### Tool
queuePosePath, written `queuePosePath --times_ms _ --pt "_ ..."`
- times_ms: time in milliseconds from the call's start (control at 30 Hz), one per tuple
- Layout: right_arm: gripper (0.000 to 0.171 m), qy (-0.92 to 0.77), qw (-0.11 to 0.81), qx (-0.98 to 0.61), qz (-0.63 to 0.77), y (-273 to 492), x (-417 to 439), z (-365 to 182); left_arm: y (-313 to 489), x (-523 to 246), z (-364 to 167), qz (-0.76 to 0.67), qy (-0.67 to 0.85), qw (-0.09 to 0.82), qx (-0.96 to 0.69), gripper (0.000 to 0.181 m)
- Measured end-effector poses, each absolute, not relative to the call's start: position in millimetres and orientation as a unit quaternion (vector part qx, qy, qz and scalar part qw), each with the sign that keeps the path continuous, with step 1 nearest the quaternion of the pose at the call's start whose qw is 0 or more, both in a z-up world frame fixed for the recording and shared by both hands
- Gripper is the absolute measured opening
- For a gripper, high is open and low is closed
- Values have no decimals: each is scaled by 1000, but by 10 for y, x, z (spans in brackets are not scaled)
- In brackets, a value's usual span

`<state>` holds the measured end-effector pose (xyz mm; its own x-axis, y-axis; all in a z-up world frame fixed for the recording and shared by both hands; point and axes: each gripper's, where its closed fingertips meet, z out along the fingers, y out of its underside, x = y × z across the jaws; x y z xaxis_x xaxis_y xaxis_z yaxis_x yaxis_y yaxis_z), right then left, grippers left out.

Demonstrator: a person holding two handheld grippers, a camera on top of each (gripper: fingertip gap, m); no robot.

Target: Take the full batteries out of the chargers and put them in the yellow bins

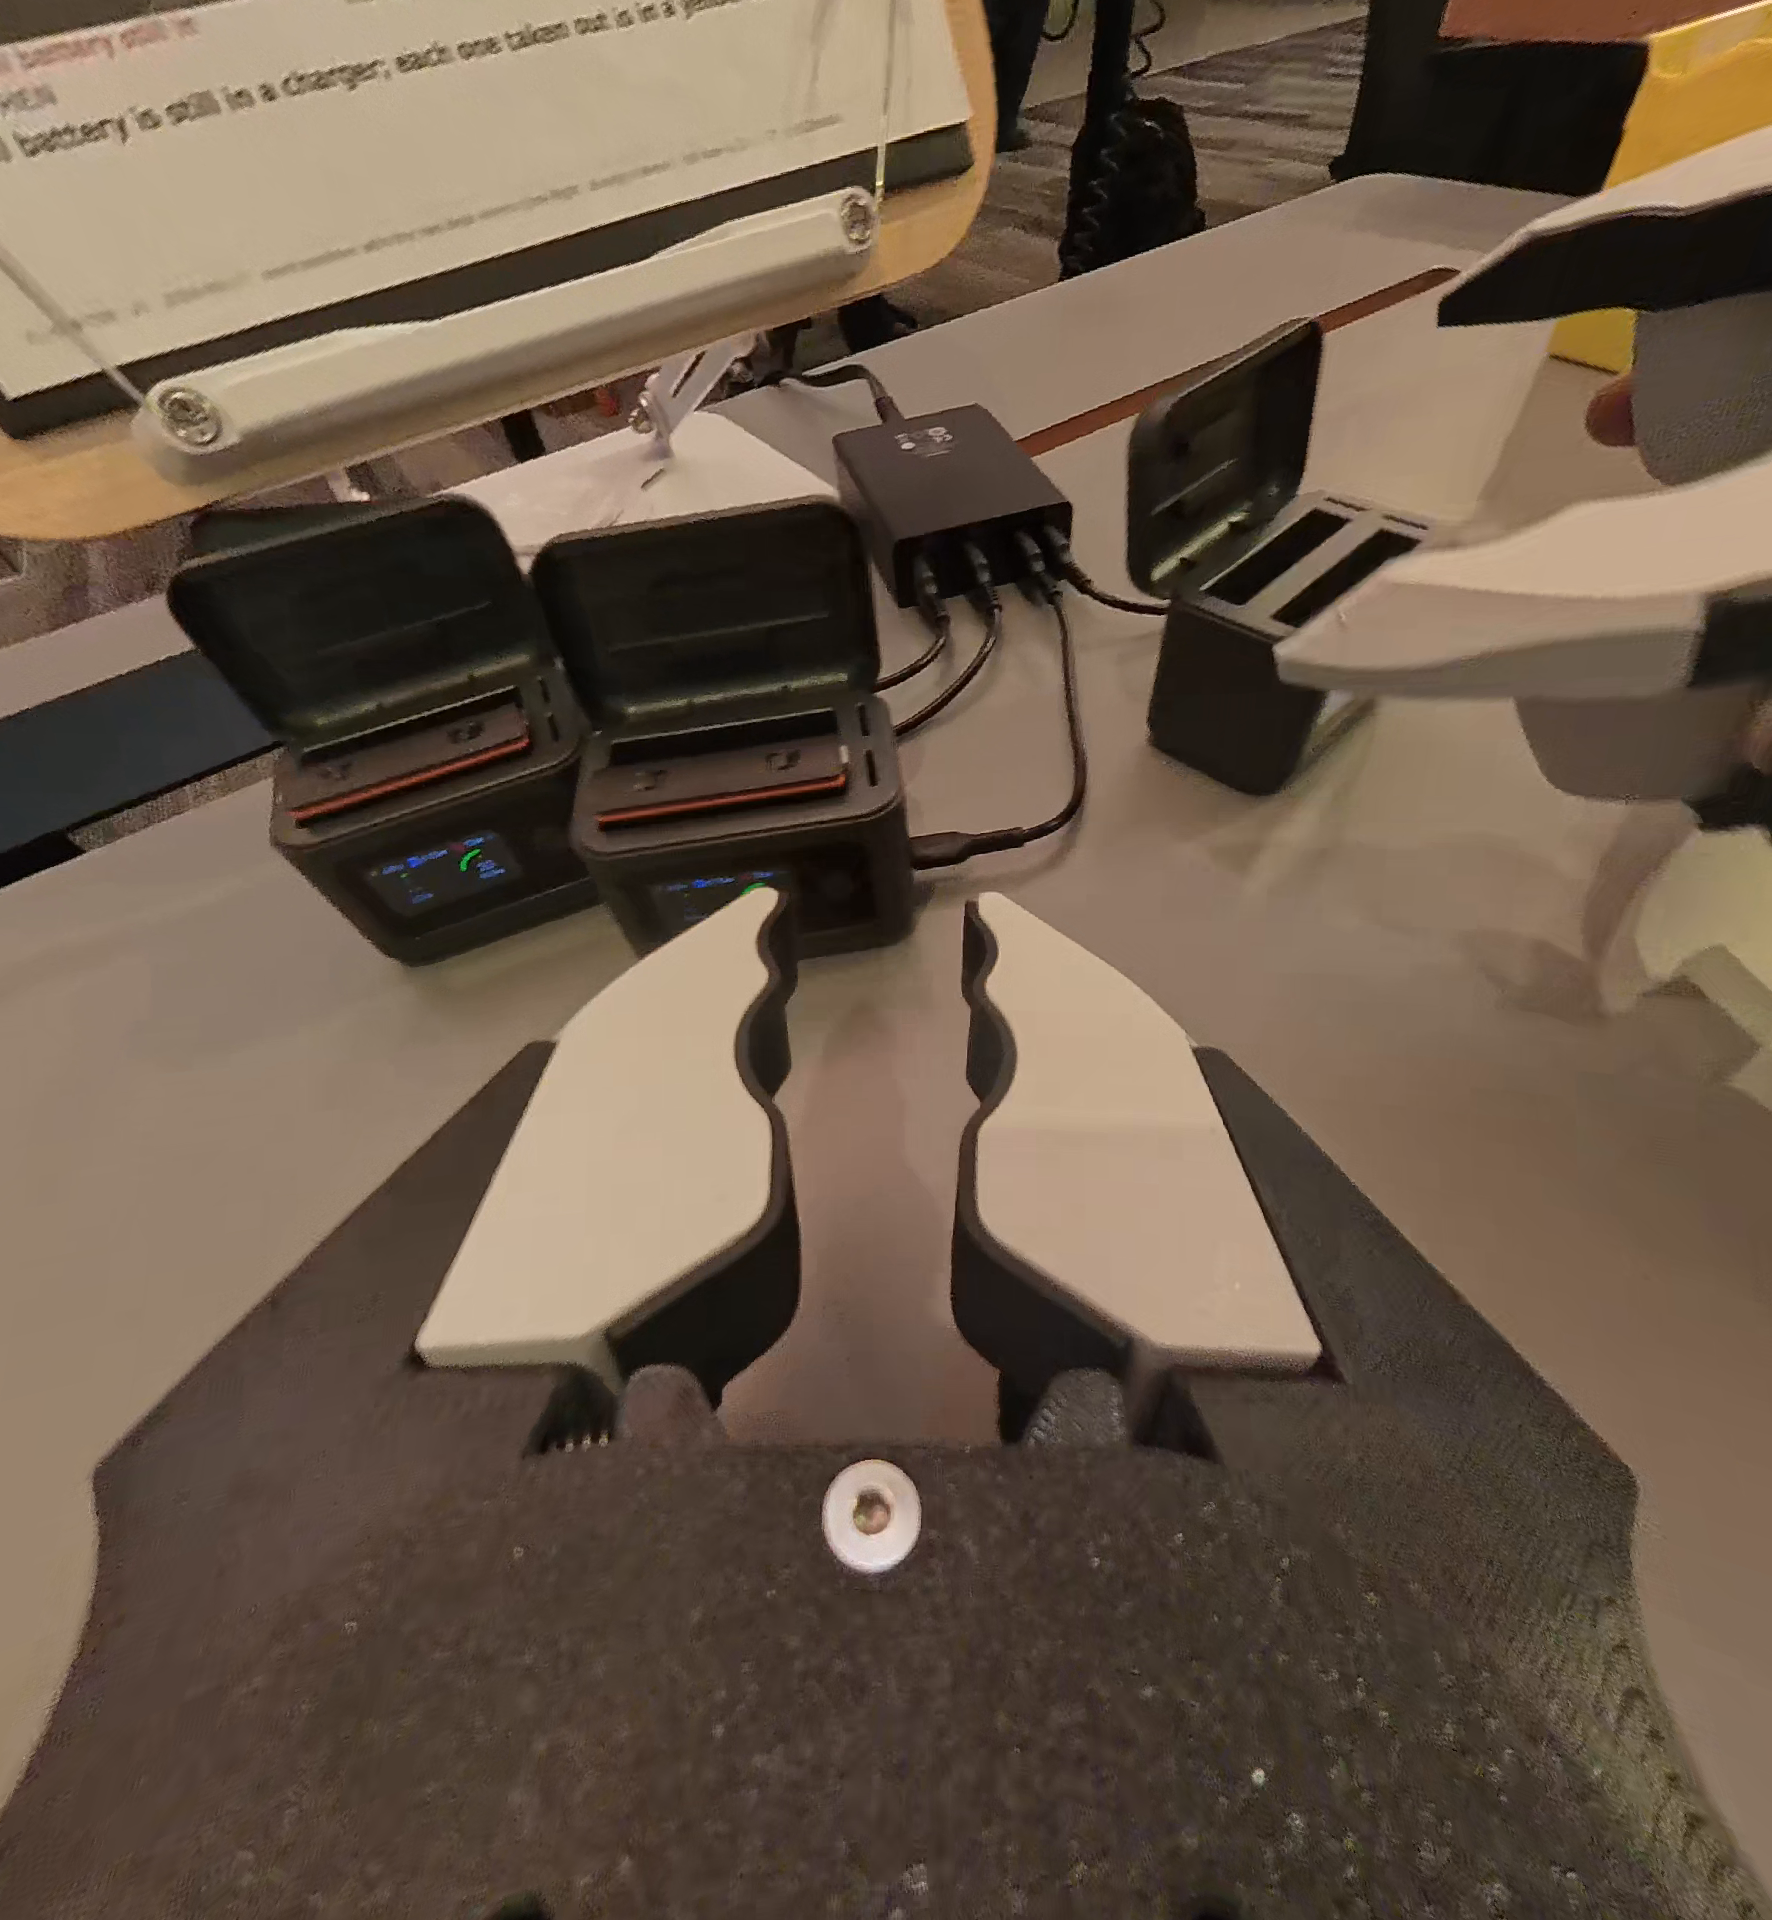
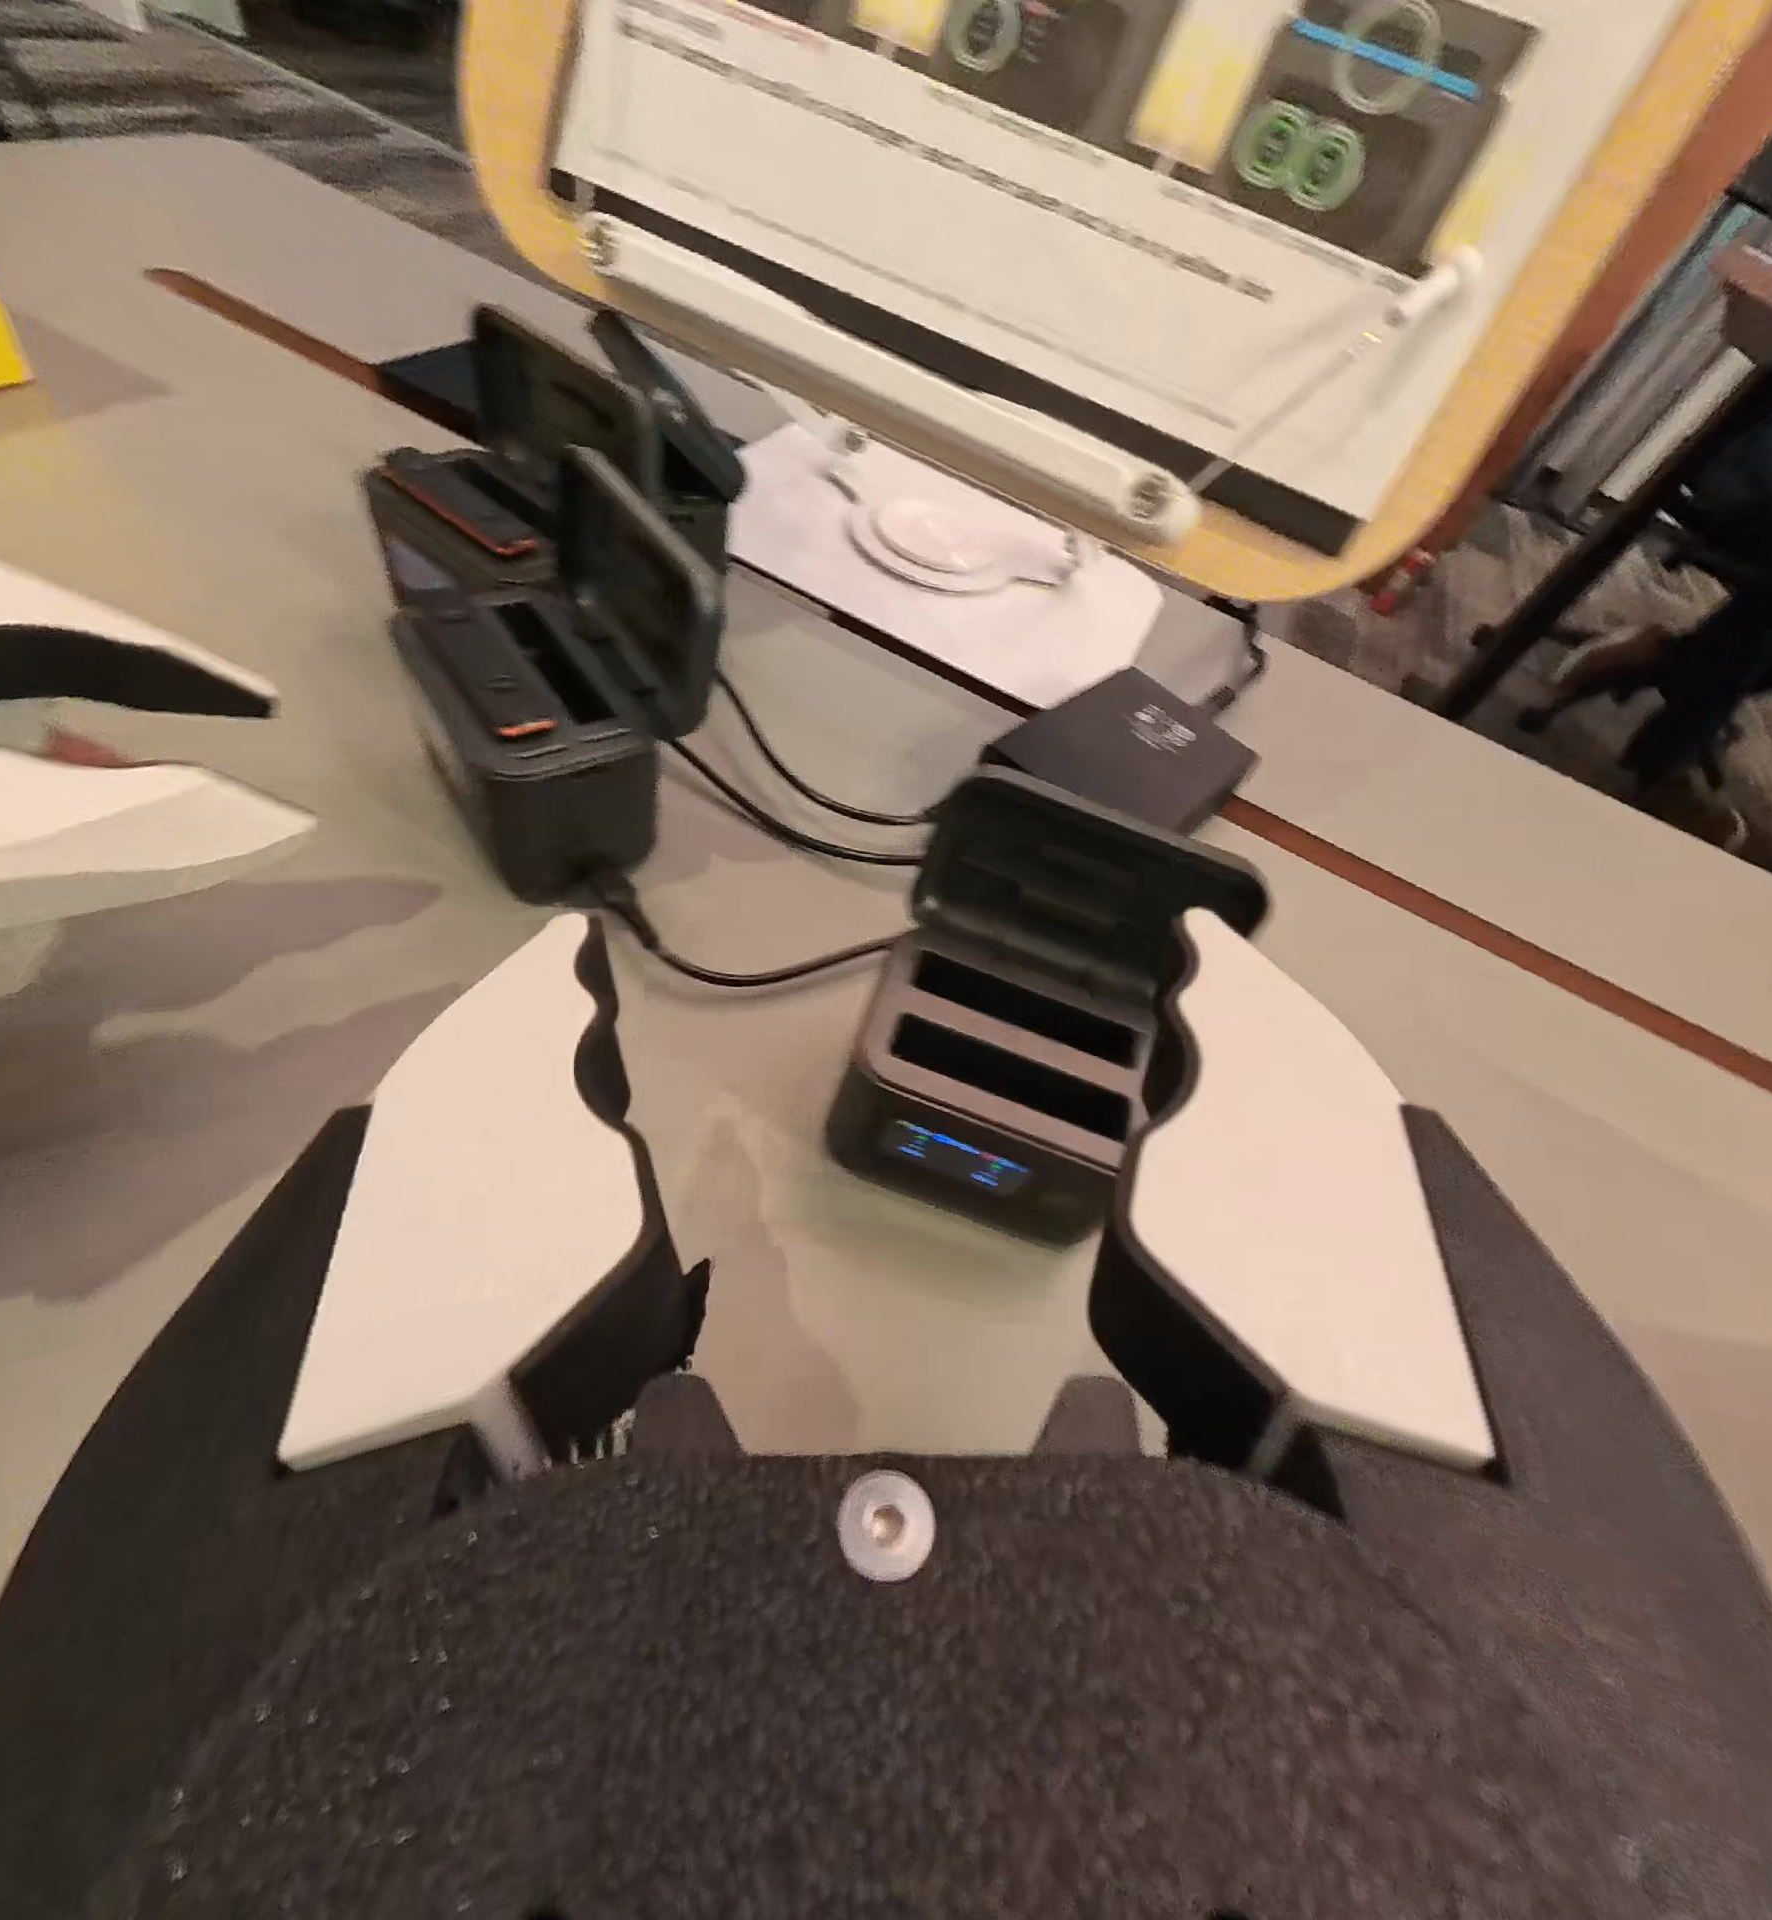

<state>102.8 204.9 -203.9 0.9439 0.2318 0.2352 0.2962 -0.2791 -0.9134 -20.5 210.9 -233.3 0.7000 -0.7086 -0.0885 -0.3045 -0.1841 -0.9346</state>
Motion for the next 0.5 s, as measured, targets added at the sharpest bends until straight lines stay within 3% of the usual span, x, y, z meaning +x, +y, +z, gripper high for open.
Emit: queuePosePath --times_ms 300,500 --pt "93 -228 565 -792 54 2058 354 -2158 2316 -398 -2401 -172 306 541 -764 31" --pt "98 -231 516 -821 75 2315 -46 -2497 2386 -503 -2336 -161 283 563 -760 31"
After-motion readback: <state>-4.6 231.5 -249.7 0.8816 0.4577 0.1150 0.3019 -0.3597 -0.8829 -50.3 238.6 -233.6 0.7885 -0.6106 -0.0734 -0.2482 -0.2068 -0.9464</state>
